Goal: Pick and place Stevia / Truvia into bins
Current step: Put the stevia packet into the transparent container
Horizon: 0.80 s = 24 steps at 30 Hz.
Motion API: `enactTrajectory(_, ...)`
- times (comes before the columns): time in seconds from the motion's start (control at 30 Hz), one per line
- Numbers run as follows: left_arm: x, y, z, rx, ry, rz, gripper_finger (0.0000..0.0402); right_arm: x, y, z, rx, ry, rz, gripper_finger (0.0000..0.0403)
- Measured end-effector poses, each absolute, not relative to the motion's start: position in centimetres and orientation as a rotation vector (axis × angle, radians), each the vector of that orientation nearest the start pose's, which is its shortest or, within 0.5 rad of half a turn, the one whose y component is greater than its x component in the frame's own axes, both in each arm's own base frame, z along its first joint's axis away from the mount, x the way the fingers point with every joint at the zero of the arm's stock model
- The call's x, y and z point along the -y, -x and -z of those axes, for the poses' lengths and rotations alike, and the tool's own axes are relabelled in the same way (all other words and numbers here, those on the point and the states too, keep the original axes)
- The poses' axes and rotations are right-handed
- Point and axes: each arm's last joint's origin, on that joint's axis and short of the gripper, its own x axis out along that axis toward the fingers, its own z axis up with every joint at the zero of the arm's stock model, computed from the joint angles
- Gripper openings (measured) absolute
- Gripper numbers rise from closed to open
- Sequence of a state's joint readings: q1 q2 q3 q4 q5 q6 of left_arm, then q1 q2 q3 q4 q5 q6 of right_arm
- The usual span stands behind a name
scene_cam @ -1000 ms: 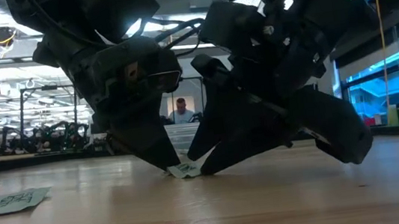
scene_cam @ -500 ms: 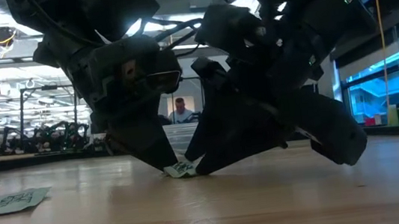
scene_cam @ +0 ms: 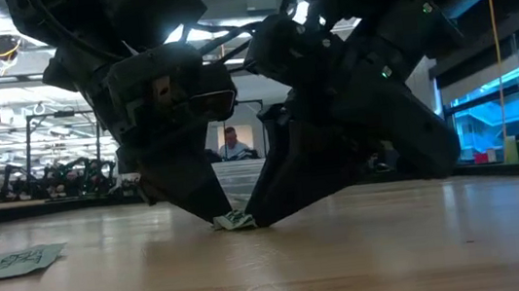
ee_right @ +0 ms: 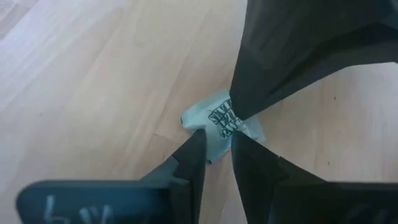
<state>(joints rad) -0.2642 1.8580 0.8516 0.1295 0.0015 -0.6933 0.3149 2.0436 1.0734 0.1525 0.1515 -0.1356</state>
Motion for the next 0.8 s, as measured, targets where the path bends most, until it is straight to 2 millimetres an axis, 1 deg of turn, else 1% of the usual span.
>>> enactTrajectory(0.37,8.8,-32.7,-10.8,-0.913,0.512,-0.057,0.0002,-11.8,-37.6,-10.0,-0.785,0.379,-0.236,0.0006)
enactTrajectory(0.53,8.8,-32.7,-10.8,-0.911,0.487,-0.046,0.0002,-11.8,-37.6,-10.0,-0.784,0.395,-0.238,0.0009)
enactTrajectory(0.63,8.7,-32.6,-11.0,-0.908,0.454,-0.035,0.0002,-11.8,-37.6,-10.0,-0.785,0.396,-0.237,0.0004)
enactTrajectory(0.73,8.5,-32.2,-11.7,-0.913,0.423,-0.042,0.0011,-11.6,-37.4,-10.3,-0.798,0.407,-0.224,0.0004)
enactTrajectory(0.8,8.3,-31.9,-12.5,-0.911,0.399,-0.063,0.0021,-11.5,-37.2,-10.7,-0.809,0.427,-0.208,0.0004)
